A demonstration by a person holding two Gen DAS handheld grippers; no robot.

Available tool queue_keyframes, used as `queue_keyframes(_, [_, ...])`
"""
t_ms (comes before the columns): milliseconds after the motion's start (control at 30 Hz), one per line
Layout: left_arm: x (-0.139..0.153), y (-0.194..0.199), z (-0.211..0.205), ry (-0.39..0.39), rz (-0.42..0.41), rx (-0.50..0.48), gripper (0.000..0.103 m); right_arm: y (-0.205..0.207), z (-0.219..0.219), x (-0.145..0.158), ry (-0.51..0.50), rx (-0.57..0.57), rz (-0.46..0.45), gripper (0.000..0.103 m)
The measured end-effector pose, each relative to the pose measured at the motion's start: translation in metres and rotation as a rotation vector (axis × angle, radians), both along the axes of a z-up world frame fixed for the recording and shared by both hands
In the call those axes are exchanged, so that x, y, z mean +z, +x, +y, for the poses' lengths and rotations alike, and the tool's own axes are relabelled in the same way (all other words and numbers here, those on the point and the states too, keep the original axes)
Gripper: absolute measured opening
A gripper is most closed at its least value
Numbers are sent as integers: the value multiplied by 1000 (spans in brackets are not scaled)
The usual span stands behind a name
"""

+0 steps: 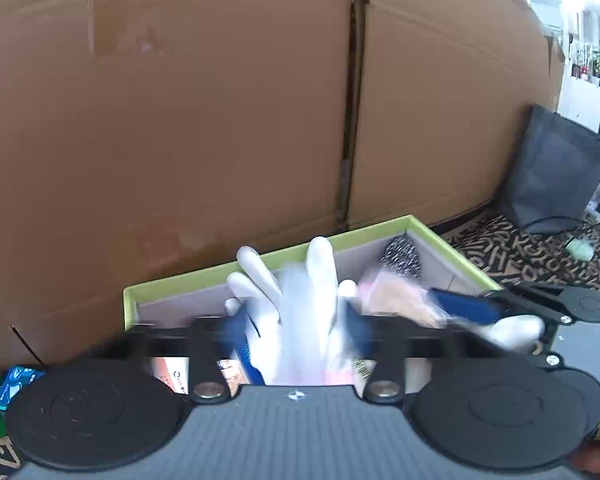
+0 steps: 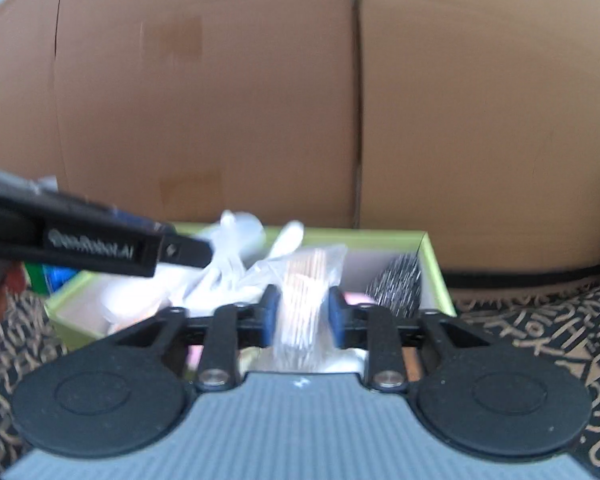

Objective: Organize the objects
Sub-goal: 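Lower both items into the lime-green box and open both grippers, then grasp the clear plastic cup with the left gripper while the right grasps the blue box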

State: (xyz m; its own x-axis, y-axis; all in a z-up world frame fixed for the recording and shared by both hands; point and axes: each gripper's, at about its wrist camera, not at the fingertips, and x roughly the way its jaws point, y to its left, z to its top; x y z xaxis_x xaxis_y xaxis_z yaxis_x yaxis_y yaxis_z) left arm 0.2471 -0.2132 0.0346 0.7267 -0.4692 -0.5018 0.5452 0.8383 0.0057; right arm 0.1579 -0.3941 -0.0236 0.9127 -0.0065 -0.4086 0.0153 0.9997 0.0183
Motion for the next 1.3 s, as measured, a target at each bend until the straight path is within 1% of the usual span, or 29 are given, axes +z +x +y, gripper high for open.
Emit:
queue_keyframes(33, [-3, -3, 4, -11, -26, 19, 83, -1, 0, -4, -13, -2, 0, 69])
queue_keyframes(67, [-4, -6, 8, -20, -50, 25, 83, -2, 3, -7, -25, -7, -14, 80])
queue_keyframes(133, [-4, -10, 13, -9, -58, 17, 83, -8, 6, -10, -52, -5, -46, 86])
queue_keyframes(200, [-2, -12, 17, 4, -47, 33, 83, -10, 9, -11, -63, 3, -40, 89])
queue_keyframes(267, [1, -14, 22, 2, -36, 46, 83, -14, 11, -11, -57, 4, -39, 98])
queue_keyframes(333, [5, -19, 29, -12, -30, 50, 84, -18, 14, -7, -52, 3, -44, 103])
queue_keyframes(467, [16, -37, 42, -41, -46, 51, 85, -39, 28, 11, -55, -2, -83, 103])
queue_keyframes(567, [23, -56, 57, -61, -64, 60, 87, -58, 40, 25, -49, -8, -146, 103])
queue_keyframes(633, [27, -72, 69, -70, -67, 73, 88, -74, 48, 32, -26, 6, -180, 103])
queue_keyframes(733, [28, -96, 89, -83, -69, 93, 91, -93, 62, 41, -4, 34, -208, 103])
queue_keyframes(800, [27, -111, 105, -90, -58, 123, 93, -105, 72, 43, 3, 54, -209, 103])
queue_keyframes(900, [19, -128, 128, -106, -37, 154, 93, -115, 90, 38, 28, 98, -193, 103])
queue_keyframes(1067, [-6, -149, 168, -87, 20, 236, 93, -126, 119, 23, 66, 181, -126, 103])
queue_keyframes(1200, [-27, -154, 203, -105, 89, 316, 93, -126, 144, 7, 79, 247, -48, 103])
queue_keyframes(1300, [-41, -150, 229, -107, 126, 381, 93, -123, 166, -4, 60, 301, 8, 103])
